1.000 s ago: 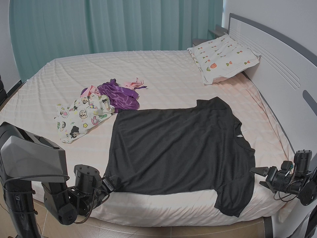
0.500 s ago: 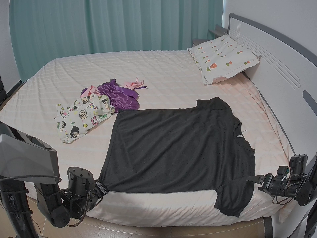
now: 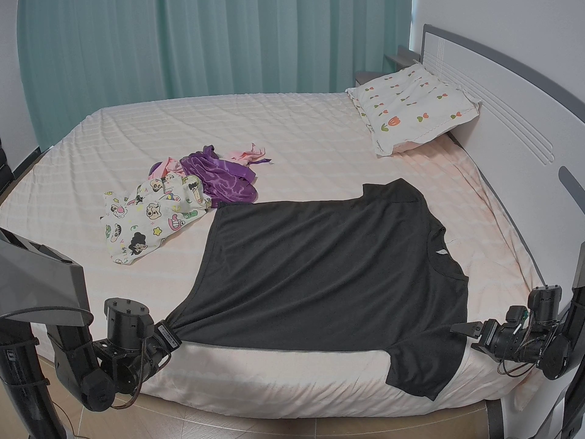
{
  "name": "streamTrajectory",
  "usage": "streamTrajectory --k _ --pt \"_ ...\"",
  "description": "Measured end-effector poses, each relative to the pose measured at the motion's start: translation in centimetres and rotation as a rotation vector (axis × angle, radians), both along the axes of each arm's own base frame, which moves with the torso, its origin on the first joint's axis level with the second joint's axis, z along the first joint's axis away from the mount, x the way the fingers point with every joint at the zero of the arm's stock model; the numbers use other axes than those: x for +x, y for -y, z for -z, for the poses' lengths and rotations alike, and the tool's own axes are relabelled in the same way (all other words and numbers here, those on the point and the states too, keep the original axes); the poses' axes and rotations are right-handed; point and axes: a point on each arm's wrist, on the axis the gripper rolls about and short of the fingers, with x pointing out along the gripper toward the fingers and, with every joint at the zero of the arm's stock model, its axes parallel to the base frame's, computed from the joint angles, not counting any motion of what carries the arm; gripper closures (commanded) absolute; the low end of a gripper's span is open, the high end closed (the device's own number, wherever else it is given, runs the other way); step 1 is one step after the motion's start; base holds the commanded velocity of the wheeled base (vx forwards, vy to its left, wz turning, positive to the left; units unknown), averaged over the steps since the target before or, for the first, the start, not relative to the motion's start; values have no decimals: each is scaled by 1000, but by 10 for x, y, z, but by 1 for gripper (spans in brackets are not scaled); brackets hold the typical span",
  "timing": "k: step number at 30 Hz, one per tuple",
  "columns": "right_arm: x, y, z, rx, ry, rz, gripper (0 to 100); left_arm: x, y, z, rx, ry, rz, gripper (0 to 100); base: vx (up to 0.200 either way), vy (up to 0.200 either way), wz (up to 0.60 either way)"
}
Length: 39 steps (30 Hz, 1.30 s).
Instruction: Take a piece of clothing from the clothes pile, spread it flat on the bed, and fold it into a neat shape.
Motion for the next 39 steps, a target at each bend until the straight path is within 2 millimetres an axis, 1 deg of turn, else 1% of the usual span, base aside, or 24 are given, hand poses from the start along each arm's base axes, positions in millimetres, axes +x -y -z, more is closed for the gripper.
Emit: streamTrajectory --k 4,11,12,17,21,25,29,35,36,39 --pt "7 0 2 4 41 6 0 1 -4 -3 1 9 -10 100 0 0 0" --pt "16 -1 8 53 90 33 0 0 -5 -3 -4 9 -11 100 0 0 0" --pt "17 -2 10 60 78 33 100 0 -4 -3 -4 9 -10 100 0 0 0" --pt "17 -5 17 70 49 26 100 1 -3 -2 -9 6 -6 100 0 0 0" --pt "18 0 17 70 51 49 100 1 -3 -1 -25 5 -11 100 0 0 0" --pt "24 8 13 67 89 78 100 2 -1 0 -48 1 -7 100 0 0 0" --pt "35 12 5 65 157 81 100 2 0 1 -83 0 -8 100 0 0 0" --pt "47 8 -1 73 215 37 100 3 2 1 -154 -9 4 100 0 0 0" --pt "49 7 0 72 220 32 0 3 3 1 -170 -12 6 100 0 0 0" --pt "53 7 3 71 220 28 0 3 4 1 -198 -17 15 100 0 0 0"
